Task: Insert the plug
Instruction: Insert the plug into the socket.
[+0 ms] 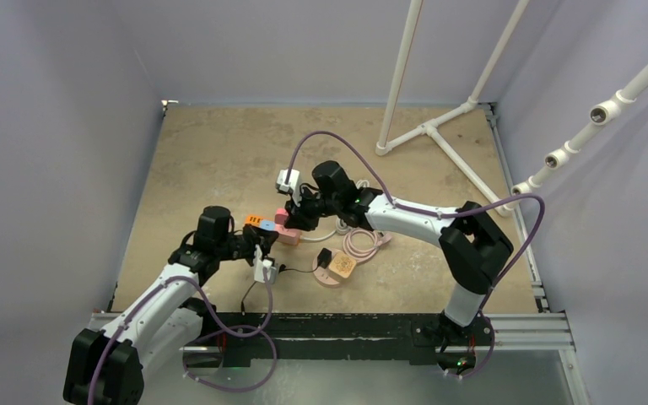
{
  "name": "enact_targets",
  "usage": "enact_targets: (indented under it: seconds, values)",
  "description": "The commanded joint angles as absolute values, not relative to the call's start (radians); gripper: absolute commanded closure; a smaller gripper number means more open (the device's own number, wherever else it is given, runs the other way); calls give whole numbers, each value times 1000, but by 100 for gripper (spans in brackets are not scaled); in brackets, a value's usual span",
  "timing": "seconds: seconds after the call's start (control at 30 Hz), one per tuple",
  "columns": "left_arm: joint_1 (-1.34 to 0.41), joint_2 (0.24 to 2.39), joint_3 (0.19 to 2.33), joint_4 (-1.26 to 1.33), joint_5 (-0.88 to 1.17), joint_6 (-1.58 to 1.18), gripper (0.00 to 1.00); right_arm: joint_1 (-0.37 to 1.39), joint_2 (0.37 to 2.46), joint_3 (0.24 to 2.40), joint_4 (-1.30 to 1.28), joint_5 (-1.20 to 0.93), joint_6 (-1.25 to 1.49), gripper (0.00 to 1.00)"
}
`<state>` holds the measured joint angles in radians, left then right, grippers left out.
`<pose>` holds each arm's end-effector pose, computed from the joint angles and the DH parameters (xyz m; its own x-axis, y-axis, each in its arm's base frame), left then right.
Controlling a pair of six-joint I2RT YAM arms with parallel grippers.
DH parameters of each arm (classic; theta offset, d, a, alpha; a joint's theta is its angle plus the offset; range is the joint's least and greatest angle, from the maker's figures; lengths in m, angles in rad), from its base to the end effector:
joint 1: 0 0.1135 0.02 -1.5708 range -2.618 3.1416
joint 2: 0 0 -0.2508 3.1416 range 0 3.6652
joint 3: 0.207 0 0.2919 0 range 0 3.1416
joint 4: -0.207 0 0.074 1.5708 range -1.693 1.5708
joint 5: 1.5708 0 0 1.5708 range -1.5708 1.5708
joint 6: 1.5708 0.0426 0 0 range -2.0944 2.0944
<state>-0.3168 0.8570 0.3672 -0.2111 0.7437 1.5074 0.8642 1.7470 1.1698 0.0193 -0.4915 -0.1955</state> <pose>0.1969 -0.0949 0.1537 0.6807 0.5498 -0.4841 0.6573 -0.1664 0.7351 0.2644 0.3407 0.1957 -0.1564 -0.4470 -0.8807 -0.9795 0.1846 0.0803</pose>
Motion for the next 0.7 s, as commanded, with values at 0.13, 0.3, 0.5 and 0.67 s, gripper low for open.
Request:
enact_targets:
  seconds: [0.13,0.3,0.5,0.67]
  values:
    - [-324,874,383,-290,734,1502,100,888,1725,1143,-13,-477,-199,100]
    - [-324,868,382,-307,736,1517,100,888,1733,1149,-16,-478,-206,100]
    - [-324,870,378,-321,740,1538,100,888,1751,1165,-37,-486,-212,100]
    - [-324,870,377,-326,745,1545,100,888,1769,1174,-55,-479,-210,100]
